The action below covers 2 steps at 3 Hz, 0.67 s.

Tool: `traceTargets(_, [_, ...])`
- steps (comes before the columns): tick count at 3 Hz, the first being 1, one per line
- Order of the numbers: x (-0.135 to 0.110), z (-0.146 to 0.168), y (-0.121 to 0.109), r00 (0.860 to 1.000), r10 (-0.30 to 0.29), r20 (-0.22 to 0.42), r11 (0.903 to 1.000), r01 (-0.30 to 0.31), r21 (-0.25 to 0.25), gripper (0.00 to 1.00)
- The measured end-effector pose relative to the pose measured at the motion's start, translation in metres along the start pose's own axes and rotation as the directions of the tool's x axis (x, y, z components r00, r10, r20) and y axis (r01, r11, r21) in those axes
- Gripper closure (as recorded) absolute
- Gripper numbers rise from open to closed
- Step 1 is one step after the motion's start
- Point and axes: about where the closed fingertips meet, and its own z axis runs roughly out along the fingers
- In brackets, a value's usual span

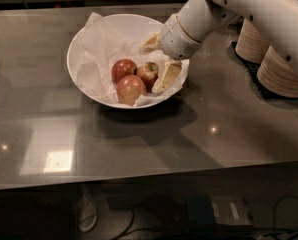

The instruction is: Pick apple from white bowl

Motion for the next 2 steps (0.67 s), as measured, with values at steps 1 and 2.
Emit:
traceTargets(1, [-0.0012, 0.0102, -0.002, 1.0, -0.017, 0.013, 0.9997, 0.017, -0.019, 0.29])
traceTargets(2, [-0.0002, 0.0176, -0.0048, 0.999, -0.021, 0.027, 0.9994, 0.022, -0.028, 0.28])
